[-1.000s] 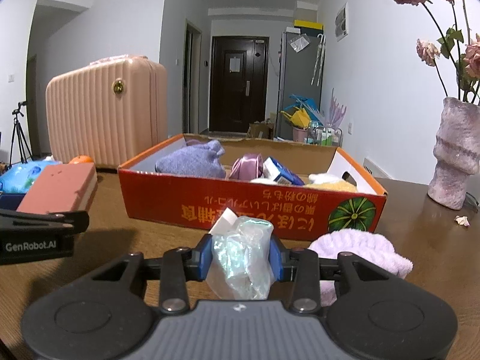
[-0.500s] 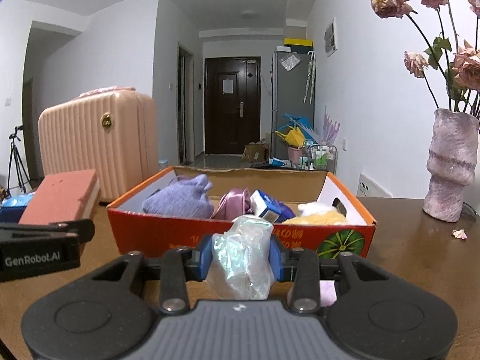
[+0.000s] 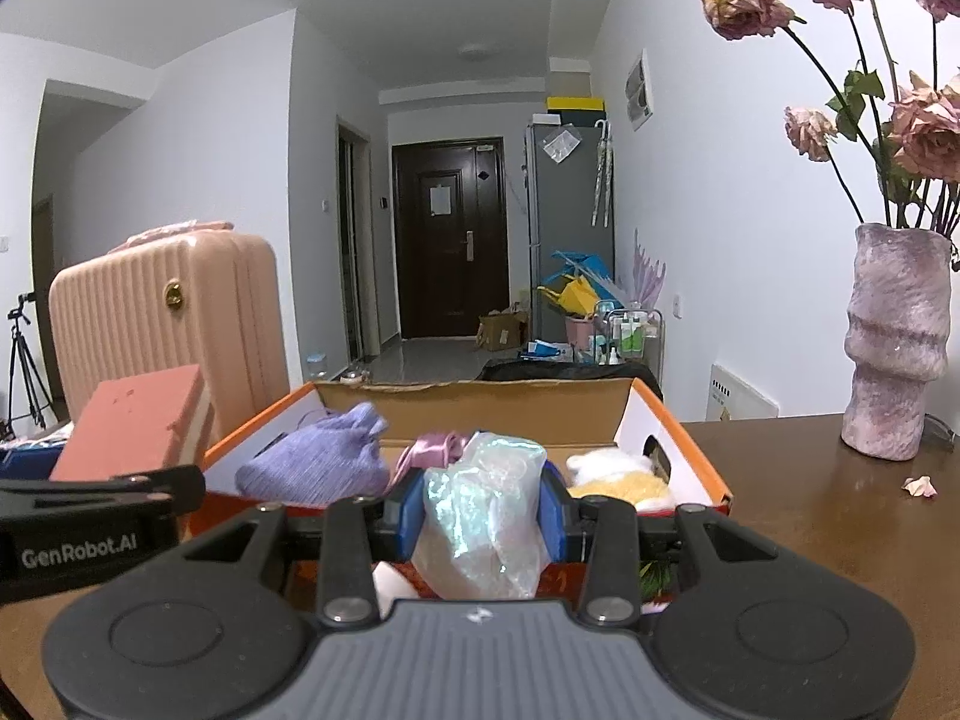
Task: Organize soft objects
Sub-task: 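Lift and carry the pink sponge and plastic bag over the box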
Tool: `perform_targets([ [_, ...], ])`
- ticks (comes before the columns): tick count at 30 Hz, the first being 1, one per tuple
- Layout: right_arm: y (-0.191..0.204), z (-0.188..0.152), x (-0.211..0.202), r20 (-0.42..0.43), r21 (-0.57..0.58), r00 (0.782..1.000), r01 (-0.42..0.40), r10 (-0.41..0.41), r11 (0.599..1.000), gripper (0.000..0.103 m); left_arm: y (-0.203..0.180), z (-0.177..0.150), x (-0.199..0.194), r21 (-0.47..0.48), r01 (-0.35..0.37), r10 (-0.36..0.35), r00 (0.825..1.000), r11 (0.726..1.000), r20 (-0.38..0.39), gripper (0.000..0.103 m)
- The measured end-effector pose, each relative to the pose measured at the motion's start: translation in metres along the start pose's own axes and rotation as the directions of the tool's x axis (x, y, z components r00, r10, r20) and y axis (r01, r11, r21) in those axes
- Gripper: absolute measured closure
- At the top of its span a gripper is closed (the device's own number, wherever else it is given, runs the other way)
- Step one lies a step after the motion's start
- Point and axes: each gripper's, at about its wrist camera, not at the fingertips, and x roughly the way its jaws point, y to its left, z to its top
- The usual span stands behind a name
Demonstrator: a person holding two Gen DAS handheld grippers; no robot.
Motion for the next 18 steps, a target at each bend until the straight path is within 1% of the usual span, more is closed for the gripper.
perform_targets([
  [18, -0.022, 0.02, 0.028, 0.053, 0.005, 0.998, 0.016, -0.016, 1.0, 0.065, -0.026, 0.022, 0.033, -0.033, 0.011, -0.01, 0.999, 0.999, 0.031, 0.023],
])
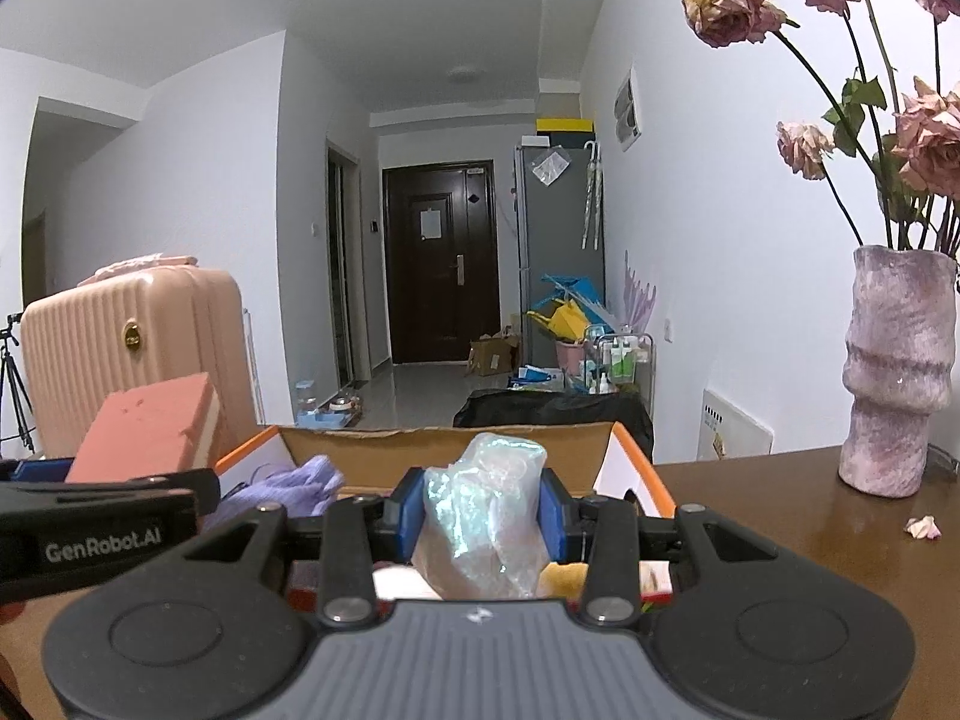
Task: Organize soft objects
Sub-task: 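Lift and carry the pink sponge and plastic bag over the box, then lower the plastic bag into the box and open the right gripper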
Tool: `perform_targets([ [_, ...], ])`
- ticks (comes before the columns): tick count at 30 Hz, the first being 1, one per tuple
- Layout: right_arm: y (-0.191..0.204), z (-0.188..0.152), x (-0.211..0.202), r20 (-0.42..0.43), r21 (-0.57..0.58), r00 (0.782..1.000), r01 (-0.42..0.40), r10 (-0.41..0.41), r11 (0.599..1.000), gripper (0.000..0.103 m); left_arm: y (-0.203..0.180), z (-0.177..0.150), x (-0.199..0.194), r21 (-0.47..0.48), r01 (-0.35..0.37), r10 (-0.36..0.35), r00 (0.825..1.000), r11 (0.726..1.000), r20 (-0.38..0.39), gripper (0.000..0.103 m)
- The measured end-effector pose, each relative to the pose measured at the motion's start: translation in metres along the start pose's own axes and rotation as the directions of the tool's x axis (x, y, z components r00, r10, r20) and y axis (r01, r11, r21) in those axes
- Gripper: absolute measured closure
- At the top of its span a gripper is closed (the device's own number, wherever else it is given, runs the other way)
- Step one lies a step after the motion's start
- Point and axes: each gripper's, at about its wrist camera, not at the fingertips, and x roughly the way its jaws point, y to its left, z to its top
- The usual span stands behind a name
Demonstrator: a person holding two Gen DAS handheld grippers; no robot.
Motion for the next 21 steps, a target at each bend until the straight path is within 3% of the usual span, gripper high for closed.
perform_targets([
  [21, -0.015, 0.016, 0.035, 0.025, -0.034, 1.0, 0.016, -0.015, 0.999, 0.065, -0.022, 0.013, 0.039, 0.006, 0.011, -0.011, 1.0, 1.0, 0.006, 0.023],
])
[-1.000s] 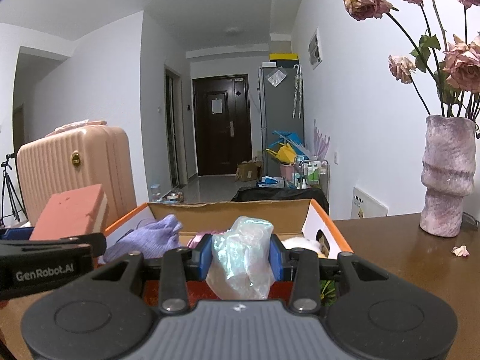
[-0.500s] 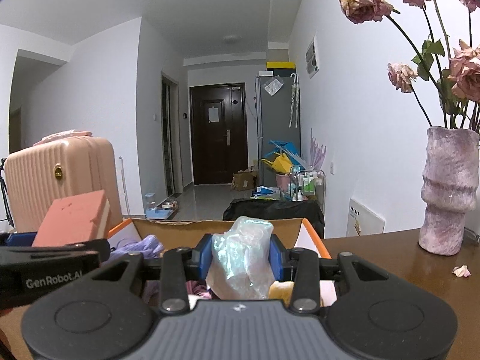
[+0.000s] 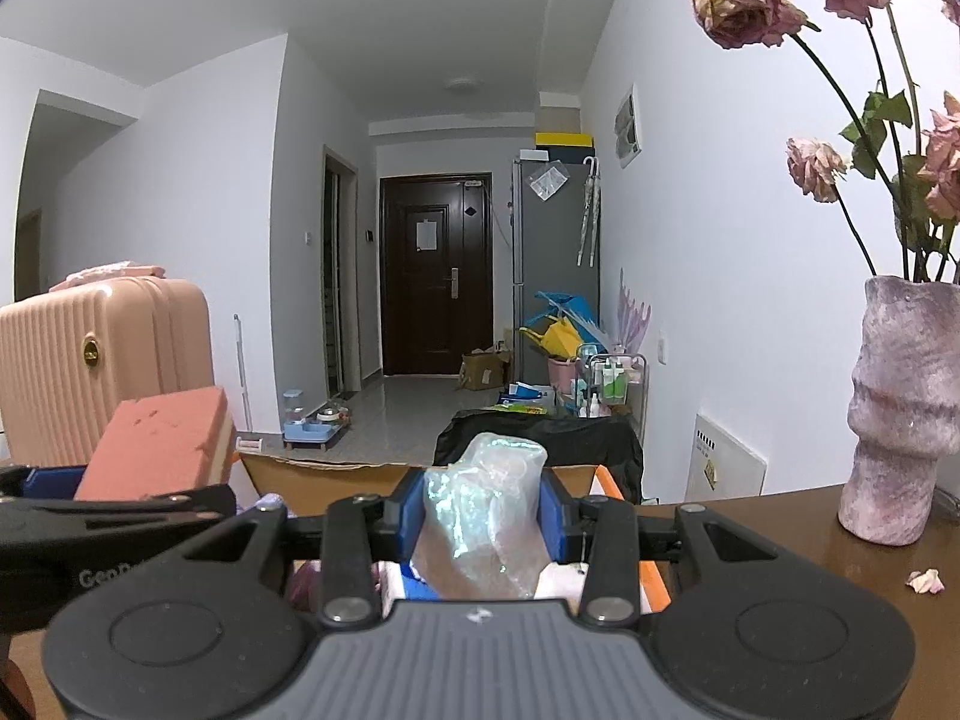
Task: Organize soft objects
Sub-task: 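Lower the plastic bag into the box and open the right gripper, then lower the pink sponge into the box and open the left gripper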
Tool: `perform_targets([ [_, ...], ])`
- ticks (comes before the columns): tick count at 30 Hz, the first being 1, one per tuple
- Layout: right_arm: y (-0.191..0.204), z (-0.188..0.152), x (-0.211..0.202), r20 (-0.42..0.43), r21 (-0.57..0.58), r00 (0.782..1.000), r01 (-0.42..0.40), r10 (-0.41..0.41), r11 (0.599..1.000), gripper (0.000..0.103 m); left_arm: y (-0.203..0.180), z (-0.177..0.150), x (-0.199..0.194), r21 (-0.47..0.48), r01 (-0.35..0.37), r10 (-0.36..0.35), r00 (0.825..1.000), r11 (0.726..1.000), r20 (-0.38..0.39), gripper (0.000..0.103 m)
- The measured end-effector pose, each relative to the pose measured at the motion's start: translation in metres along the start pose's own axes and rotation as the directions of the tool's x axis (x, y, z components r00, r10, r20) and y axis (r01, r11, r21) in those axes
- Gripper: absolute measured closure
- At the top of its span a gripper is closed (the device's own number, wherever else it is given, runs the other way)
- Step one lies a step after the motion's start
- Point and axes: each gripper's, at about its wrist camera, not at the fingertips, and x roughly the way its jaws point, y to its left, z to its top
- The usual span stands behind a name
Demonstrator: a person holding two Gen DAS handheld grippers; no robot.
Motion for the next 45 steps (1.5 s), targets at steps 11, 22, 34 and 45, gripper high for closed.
perform_targets([
  [11, 0.004, 0.004, 0.015, -0.005, -0.026, 1.0, 0.013, -0.013, 1.0, 0.065, -0.005, 0.002, 0.012, -0.001, -0.002, 0.002, 1.0, 1.0, 0.002, 0.023],
  [22, 0.002, 0.004, 0.034, -0.04, -0.038, 0.998, 0.037, -0.039, 0.999, 0.065, -0.009, 0.004, 0.034, -0.007, -0.012, 0.012, 1.0, 1.0, -0.015, 0.023],
  [34, -0.008, 0.004, 0.04, -0.081, -0.007, 0.995, 0.062, -0.063, 0.998, 0.032, 0.002, 0.005, 0.04, -0.052, -0.046, 0.045, 0.999, 0.998, -0.027, 0.001],
  [45, -0.012, 0.004, 0.04, -0.077, 0.006, 0.993, 0.086, -0.085, 0.996, 0.008, 0.009, 0.007, 0.042, -0.079, -0.079, 0.076, 0.996, 0.994, -0.04, 0.0],
])
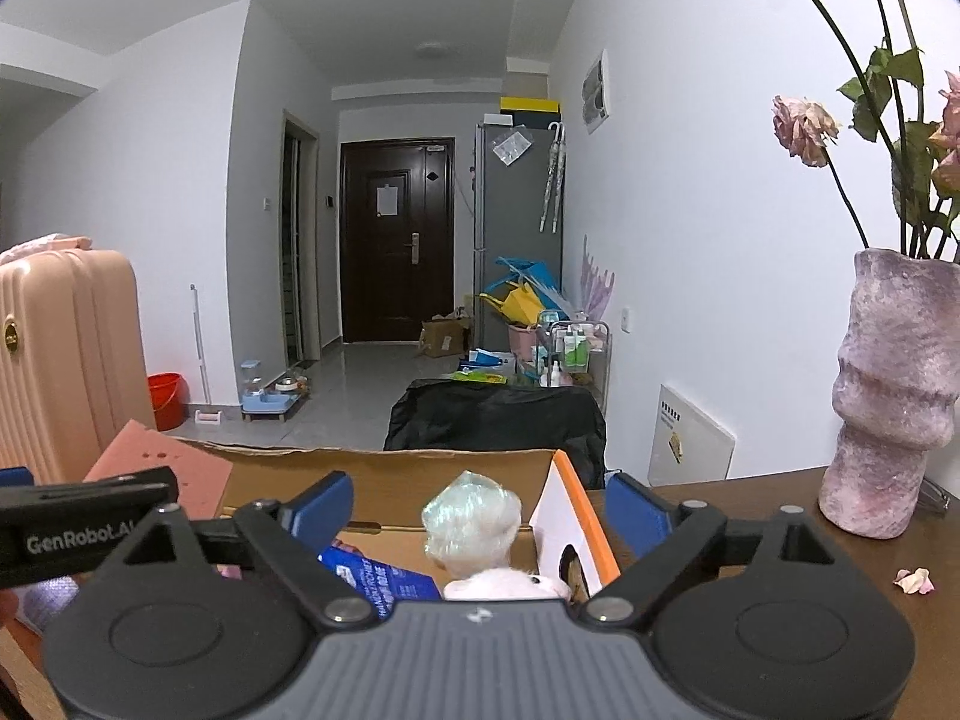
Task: Organize soft objects
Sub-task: 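Lower the pink sponge into the box and open the left gripper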
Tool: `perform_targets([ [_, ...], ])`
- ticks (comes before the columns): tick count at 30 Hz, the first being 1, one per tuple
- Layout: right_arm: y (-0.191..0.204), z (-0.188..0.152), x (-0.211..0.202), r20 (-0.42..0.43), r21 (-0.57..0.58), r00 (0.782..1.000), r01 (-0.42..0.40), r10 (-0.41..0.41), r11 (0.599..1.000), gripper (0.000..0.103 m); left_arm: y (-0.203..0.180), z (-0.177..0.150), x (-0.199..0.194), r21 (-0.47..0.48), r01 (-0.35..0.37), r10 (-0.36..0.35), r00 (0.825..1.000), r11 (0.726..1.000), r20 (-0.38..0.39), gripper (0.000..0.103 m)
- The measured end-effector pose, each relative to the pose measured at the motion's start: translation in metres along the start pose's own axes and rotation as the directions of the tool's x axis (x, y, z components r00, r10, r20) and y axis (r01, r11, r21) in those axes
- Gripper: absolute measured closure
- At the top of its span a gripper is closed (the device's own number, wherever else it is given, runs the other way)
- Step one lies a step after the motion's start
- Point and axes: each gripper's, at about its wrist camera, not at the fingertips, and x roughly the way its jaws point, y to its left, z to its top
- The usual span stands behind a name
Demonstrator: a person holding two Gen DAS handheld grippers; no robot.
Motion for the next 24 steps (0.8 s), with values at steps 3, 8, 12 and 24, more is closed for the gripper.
perform_targets([
  [3, 0.0, -0.001, -0.002, 0.008, 0.0, 1.0, 0.01, -0.01, 1.0, 0.004, 0.001, -0.001, -0.001, -0.002, -0.001, 0.001, 1.0, 1.0, -0.001, 0.0],
  [8, -0.001, 0.0, -0.004, 0.021, 0.005, 0.999, 0.028, -0.028, 1.0, 0.0, 0.0, -0.002, -0.003, -0.003, -0.01, 0.01, 1.0, 1.0, 0.004, 0.0],
  [12, -0.004, -0.001, -0.008, 0.027, 0.008, 0.999, 0.029, -0.029, 1.0, 0.0, 0.0, -0.003, -0.009, -0.006, -0.013, 0.013, 1.0, 1.0, 0.011, 0.0],
  [24, -0.009, -0.011, -0.042, 0.065, 0.002, 0.997, 0.035, -0.035, 0.999, 0.0, 0.007, -0.011, -0.034, -0.023, -0.017, 0.018, 1.0, 1.0, 0.016, 0.0],
])
